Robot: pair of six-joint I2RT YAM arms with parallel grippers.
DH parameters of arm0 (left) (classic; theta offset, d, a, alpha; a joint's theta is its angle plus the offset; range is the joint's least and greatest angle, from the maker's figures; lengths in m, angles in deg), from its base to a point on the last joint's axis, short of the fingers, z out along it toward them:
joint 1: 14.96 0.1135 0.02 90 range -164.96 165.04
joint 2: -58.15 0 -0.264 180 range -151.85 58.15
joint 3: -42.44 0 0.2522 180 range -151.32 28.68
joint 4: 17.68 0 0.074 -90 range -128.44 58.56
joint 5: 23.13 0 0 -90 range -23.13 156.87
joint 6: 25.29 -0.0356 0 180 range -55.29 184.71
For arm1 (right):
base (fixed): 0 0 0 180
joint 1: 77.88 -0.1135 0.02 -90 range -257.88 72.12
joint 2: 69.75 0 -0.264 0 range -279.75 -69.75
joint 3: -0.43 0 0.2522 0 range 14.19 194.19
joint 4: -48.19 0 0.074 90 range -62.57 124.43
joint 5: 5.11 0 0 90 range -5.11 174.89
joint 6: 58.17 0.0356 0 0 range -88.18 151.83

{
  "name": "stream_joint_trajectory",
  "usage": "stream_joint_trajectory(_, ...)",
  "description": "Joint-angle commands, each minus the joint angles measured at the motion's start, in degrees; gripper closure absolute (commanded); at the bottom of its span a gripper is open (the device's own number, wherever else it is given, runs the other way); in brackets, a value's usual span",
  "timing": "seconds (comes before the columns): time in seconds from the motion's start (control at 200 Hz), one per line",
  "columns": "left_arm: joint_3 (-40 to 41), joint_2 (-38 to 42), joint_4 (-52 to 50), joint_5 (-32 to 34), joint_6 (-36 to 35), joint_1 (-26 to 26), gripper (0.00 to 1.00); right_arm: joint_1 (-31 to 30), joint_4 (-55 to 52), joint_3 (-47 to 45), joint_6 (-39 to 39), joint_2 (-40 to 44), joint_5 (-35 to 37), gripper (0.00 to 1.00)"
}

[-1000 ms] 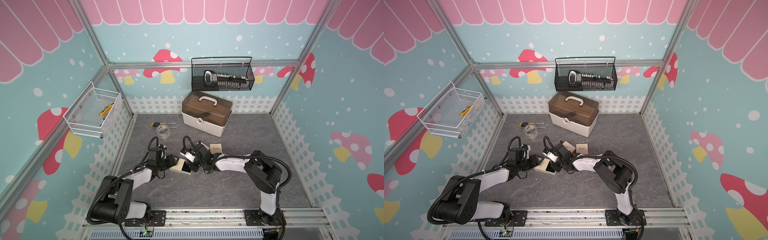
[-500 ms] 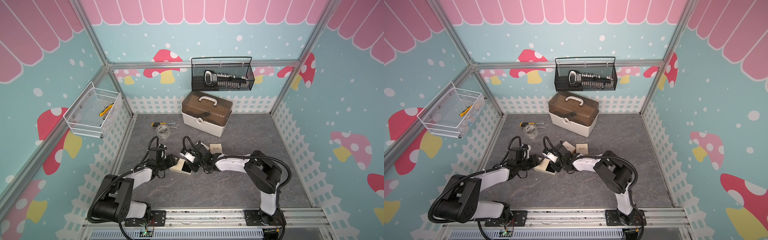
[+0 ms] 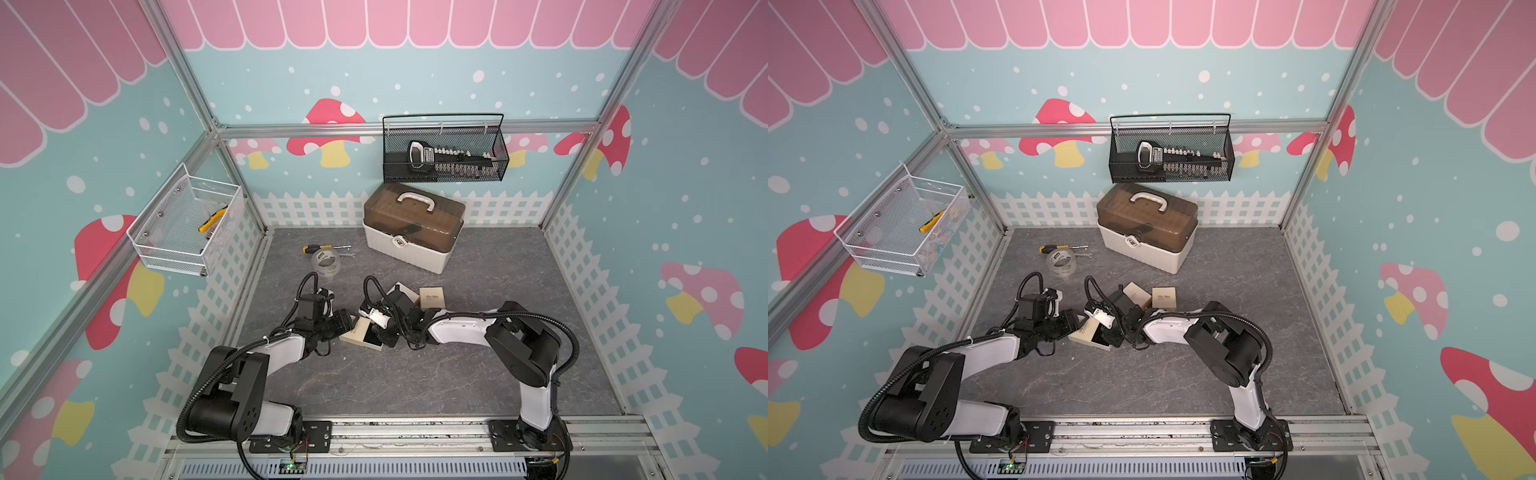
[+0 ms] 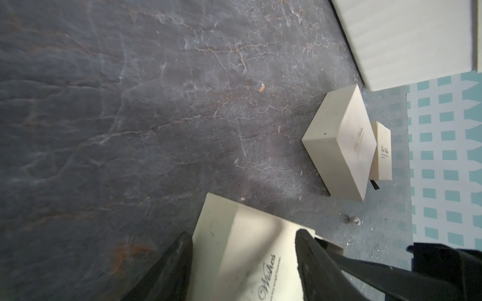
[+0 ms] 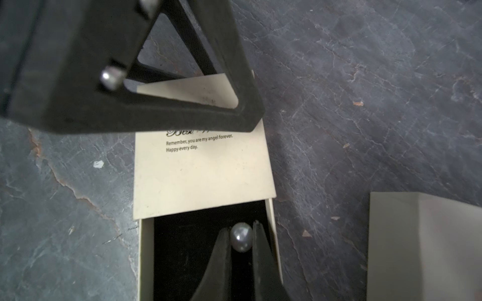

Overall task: Place the earrings into the drawer-style jewelry box
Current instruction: Insert the earring into the inner lining.

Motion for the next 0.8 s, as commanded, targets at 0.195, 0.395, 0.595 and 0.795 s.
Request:
stream_joint_trajectory(0.195, -1.71, -0.75, -0.36, -0.84, -1.13, 0.33, 0.36, -0.38, -1.11, -2.13, -1.32, -0.19, 0.35, 1.00)
stream_joint_trajectory(0.395, -1.69, -1.01, -0.14, -1.32, -1.17, 0.34, 0.36, -0.42, -1.21, -2.23, -1.00, -0.02, -0.03, 0.92)
stream_joint_trajectory(0.595, -1.70, -0.42, -0.65, -0.42, -1.04, 0.35, 0.31, -0.45, -1.22, -1.71, -0.61, 0.91, 0.19, 0.77)
stream_joint_trajectory(0.795, -1.63, 1.77, -1.76, 1.65, -0.69, 0.33, 0.22, -0.39, -0.94, -1.73, 0.40, 3.40, 0.51, 0.66)
